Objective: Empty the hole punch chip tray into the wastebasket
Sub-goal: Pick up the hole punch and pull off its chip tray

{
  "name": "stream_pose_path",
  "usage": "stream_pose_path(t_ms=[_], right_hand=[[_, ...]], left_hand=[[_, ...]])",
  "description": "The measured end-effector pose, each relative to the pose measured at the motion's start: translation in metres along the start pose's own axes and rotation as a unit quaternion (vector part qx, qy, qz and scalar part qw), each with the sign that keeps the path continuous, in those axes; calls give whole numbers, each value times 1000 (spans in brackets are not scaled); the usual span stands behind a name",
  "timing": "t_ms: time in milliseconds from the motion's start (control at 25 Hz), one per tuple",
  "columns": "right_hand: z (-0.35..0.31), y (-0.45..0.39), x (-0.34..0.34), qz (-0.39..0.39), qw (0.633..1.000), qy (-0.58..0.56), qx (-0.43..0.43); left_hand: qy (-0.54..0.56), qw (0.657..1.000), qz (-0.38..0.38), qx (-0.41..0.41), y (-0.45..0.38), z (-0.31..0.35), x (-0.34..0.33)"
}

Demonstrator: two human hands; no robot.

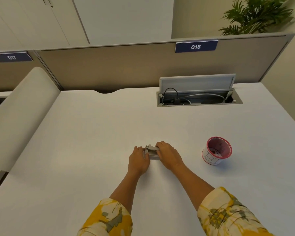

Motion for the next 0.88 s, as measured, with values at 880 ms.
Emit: stream_pose_path(t_ms=[880], right_hand=[[9, 14, 69, 217, 946, -224, -90]], left_hand=[[491, 844, -155, 149, 8, 44, -26]])
Point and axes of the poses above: each hand's wrist, its own y-axis away from the middle knuckle, its own x-axis out of the back of the hand, z = x × y, the point moved 9 cm from there along -y, towards the middle knuckle, and after that the axes turned 4 degrees about -y, right-handed, at the moved point
